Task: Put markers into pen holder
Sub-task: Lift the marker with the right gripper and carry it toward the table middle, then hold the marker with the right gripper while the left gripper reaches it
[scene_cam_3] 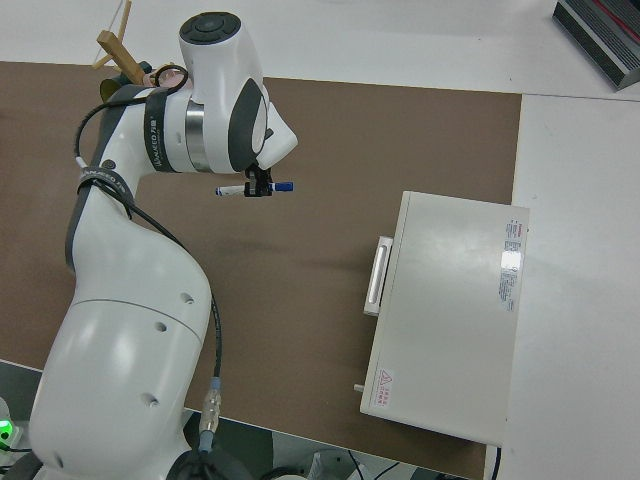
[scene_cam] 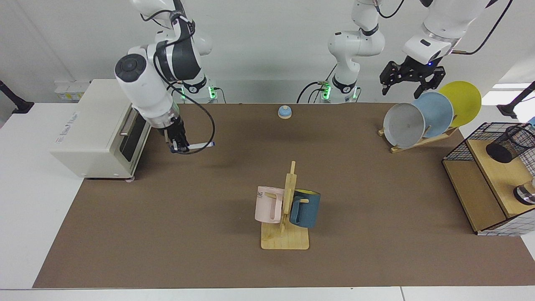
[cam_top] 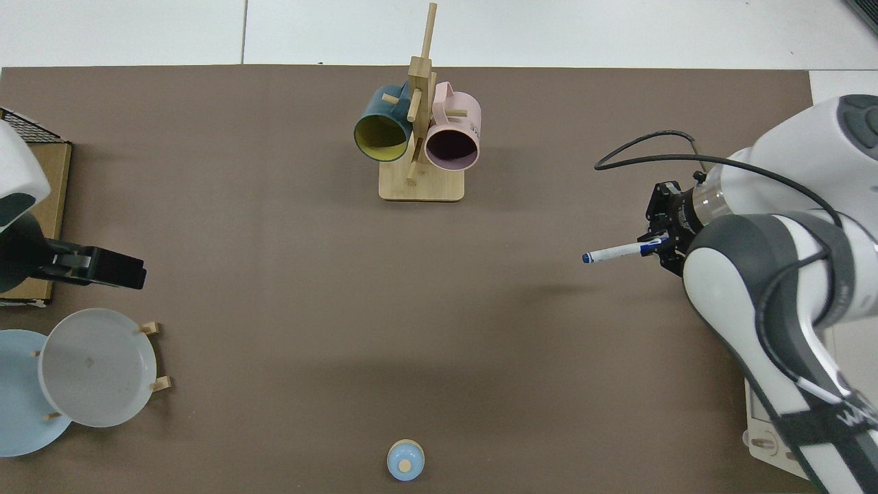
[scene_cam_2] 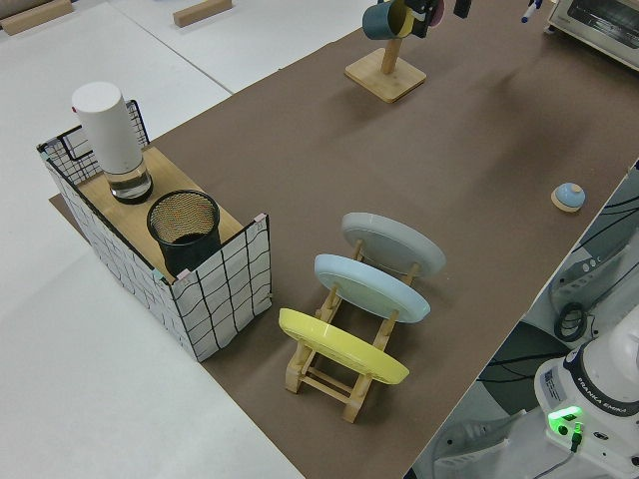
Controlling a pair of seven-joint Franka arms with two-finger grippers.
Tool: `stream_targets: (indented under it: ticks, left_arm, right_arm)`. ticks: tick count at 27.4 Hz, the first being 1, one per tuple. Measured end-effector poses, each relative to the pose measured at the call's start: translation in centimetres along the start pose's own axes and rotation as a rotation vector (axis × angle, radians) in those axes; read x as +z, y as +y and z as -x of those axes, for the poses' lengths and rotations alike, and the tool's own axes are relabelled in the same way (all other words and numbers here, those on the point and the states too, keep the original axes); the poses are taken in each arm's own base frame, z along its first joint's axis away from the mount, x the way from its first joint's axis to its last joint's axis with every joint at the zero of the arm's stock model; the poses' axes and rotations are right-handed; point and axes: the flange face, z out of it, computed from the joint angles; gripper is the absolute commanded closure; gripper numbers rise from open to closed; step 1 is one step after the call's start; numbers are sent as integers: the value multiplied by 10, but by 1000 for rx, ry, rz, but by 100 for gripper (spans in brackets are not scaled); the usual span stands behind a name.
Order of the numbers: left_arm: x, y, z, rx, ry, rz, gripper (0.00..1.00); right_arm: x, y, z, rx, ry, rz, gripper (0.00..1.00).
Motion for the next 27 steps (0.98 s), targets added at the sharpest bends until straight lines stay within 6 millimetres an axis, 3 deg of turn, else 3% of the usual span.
stream_targets:
  ticks: [5, 9, 16, 20, 23, 27]
  left_arm:
    - [0, 7, 0, 15, 0, 0, 0]
    - [0, 16, -1, 44, 2, 7, 0]
    - [0, 23, -2, 148, 9, 16, 0]
    - [-1, 37, -4, 200, 24, 43, 0]
    - [-2, 58, -5, 266, 40, 51, 0]
    - [-7, 91, -9, 407, 100, 59, 0]
  right_arm:
    - [-48, 33, 25, -16, -44, -8, 100]
    - [-70, 50, 61, -26, -93, -29, 100]
    - [-68, 63, 157, 61, -111, -46, 100]
    - [-70, 69, 205, 119, -133, -99, 100]
    - [-74, 71, 221, 156, -151, -131, 100]
    - [-76, 71, 227, 169, -161, -149, 100]
